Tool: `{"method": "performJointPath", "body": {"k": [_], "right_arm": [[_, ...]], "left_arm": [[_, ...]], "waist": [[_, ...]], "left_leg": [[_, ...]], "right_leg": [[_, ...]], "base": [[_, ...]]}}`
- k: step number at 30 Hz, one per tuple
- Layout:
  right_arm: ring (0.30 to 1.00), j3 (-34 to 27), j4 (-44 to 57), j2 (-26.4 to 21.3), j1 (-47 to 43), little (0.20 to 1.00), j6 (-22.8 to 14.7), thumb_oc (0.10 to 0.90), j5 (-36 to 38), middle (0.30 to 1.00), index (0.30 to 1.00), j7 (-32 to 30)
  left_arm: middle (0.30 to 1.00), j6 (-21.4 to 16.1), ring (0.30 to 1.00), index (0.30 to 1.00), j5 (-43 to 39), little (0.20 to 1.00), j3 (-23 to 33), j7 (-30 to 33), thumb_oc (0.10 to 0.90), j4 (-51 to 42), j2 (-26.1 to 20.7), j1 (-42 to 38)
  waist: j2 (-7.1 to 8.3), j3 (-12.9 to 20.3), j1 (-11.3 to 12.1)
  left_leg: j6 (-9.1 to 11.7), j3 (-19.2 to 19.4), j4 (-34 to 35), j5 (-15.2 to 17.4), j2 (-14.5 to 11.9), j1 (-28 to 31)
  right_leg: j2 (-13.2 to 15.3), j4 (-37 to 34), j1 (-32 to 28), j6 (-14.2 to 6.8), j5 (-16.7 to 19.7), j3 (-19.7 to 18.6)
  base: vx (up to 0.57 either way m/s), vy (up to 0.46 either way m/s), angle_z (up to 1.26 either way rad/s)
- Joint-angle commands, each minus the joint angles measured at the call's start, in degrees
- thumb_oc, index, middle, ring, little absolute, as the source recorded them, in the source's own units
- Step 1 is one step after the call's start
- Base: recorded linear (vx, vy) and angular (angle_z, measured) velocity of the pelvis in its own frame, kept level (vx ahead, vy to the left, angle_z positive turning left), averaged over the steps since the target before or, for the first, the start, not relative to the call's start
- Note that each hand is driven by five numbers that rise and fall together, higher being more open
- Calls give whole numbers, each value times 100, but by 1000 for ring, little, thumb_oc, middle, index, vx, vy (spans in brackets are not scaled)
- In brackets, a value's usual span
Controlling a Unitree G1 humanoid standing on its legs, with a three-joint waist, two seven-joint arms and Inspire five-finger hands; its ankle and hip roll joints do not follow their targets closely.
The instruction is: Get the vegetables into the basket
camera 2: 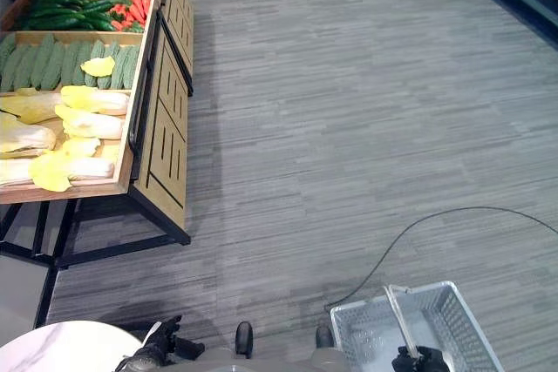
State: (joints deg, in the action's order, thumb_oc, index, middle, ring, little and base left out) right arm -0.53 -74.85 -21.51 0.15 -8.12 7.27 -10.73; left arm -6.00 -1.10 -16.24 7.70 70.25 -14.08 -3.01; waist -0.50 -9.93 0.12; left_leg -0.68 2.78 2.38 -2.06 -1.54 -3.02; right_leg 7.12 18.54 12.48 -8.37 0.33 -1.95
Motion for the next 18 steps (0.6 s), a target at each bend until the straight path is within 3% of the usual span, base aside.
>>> {"method": "performJointPath", "body": {"k": [1, 4, 6, 10, 13, 14, 15, 16, 18], "right_arm": [[300, 107, 203, -135, -58, 300, -180, 400, 84, 300, 300, -137], [300, 138, 212, -161, -127, 300, -177, 400, 85, 300, 300, -176], [300, 175, 204, -149, -144, 300, -180, 400, 66, 300, 300, -222], [300, 153, 139, -138, -33, 300, -179, 400, 139, 300, 300, -219], [300, 169, 142, -195, 34, 300, -181, 400, 144, 300, 300, -172], [300, 169, 118, -258, 54, 300, -206, 400, 155, 300, 300, -133], [300, 170, 117, -259, 54, 300, -206, 400, 155, 300, 300, -132], [300, 209, 133, -327, 65, 300, -241, 400, 153, 300, 300, -100], [300, 202, 140, -382, 62, 300, -265, 400, 191, 300, 300, -109]], "left_arm": [[1000, -138, 1000, 1000, 57, 1000, 290, 31, 900, 30, -81, 26], [1000, -133, 1000, 1000, 28, 1000, 296, 37, 900, 25, -54, 2], [1000, -142, 1000, 1000, 22, 1000, 330, 65, 900, 170, -31, -56], [1000, -139, 1000, 1000, -57, 1000, 340, 97, 900, 173, 50, -41], [1000, -114, 1000, 1000, -100, 1000, 404, 119, 900, 300, 155, 34], [1000, -112, 1000, 1000, -110, 1000, 422, 127, 900, 313, 192, 83], [1000, -112, 1000, 1000, -110, 1000, 422, 128, 900, 313, 194, 83], [1000, -124, 1000, 1000, -169, 1000, 437, 153, 900, 292, 213, 125], [1000, -112, 1000, 1000, -163, 1000, 444, 182, 900, 311, 218, 82]], "waist": [[210, -195, -41], [218, -299, -117], [258, -336, -227], [178, -257, -343], [87, -137, -373], [27, -109, -370], [23, -106, -374], [-36, -81, -397], [-62, -90, -405]], "left_leg": [[135, -51, -450, 555, -21, 188], [185, -116, -488, 711, -18, 346], [250, -208, -574, 893, -20, 536], [392, -480, -611, 1003, -129, 851], [556, -581, -665, 765, -367, 943], [640, -681, -776, 494, -492, 919], [643, -685, -773, 493, -496, 918], [709, -795, -874, 204, -619, 890], [746, -863, -1034, -36, -672, 814]], "right_leg": [[553, -589, 50, -316, 841, 410], [536, -1138, 216, -346, 862, 494], [566, -1693, 448, -404, 1078, 457], [378, -1550, 427, -329, 1072, 174], [219, -1370, 396, -176, 927, 383], [122, -1239, 383, -71, 786, 489], [120, -1233, 386, -68, 780, 494], [-24, -1005, 427, 50, 548, 522], [-121, -847, 443, 153, 377, 521]], "base": [[246, 16, -2], [231, -68, 0], [315, -122, 5], [310, -166, 31], [233, -233, 58], [228, -241, 4], [298, -325, 7], [203, -225, 17], [223, -250, 22]]}}
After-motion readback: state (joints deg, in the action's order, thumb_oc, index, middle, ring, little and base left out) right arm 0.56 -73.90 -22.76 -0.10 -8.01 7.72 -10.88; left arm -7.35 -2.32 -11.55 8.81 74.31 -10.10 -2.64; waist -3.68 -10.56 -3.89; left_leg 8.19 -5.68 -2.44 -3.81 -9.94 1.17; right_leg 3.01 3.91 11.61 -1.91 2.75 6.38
